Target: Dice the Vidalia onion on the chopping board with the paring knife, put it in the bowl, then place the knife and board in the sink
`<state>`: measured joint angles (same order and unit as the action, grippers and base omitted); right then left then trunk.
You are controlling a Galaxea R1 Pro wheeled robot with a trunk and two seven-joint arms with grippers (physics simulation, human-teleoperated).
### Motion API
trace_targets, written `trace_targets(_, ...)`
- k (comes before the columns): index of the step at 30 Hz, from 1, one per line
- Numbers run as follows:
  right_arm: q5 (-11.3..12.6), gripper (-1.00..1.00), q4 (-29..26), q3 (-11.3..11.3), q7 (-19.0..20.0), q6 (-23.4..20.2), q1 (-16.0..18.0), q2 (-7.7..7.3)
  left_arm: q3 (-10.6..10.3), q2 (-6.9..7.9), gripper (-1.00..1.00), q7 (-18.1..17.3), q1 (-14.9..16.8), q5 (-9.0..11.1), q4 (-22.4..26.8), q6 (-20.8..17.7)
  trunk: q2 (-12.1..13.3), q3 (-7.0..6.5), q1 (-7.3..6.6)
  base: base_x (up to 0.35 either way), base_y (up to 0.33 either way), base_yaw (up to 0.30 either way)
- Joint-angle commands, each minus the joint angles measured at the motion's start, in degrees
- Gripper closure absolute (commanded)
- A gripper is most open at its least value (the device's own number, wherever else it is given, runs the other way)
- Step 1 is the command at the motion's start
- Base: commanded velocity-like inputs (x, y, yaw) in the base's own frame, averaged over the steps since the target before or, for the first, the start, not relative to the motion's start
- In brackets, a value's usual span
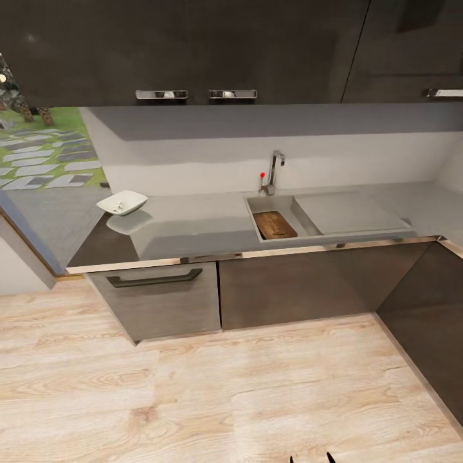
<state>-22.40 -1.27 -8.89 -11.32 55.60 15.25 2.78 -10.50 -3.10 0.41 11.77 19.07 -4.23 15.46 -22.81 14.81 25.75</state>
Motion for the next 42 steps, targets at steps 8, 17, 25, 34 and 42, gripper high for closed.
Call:
trace_targets(8, -0.2, -1.00, -0.2, -0.8, -1.7, 0.1, 0.0, -0.18, -0.3, 2.90, -1.00, 4.8, 0.0, 0.0, 3.4, 0.4, -0.1, 0.10, 0.03, 0.000, 0.000, 0.000)
trace_targets(17, -0.1, -1.00, -0.5, -0.8, -3.1, 0.1, 0.0, -0.31, -0.9, 7.00, -1.00, 5.5, 0.0, -0.2, 14.0, 5.2, -0.1, 0.10, 0.03, 0.000, 0.000, 0.000)
trace_targets(25, 0.0, -1.00, -0.3, -0.5, -3.1, 0.2, 0.0, -0.15, -1.0, 7.11, -1.00, 5.5, 0.0, -0.3, 10.2, 8.9, -0.1, 0.10, 0.03, 0.000, 0.000, 0.000)
trace_targets(34, 0.0, -1.00, -0.2, -0.5, -3.1, 0.2, 0.0, -0.14, -0.9, 7.11, -1.00, 5.5, 0.0, -0.3, 9.6, 9.0, -0.1, 0.10, 0.03, 0.000, 0.000, 0.000)
trace_targets(42, 0.0, -1.00, -0.2, -0.5, -3.1, 0.2, 0.0, -0.23, -0.9, 7.14, -1.00, 5.5, 0.0, -0.3, 9.7, 9.0, -0.1, -0.27, 0.03, 0.000, 0.000, 0.000)
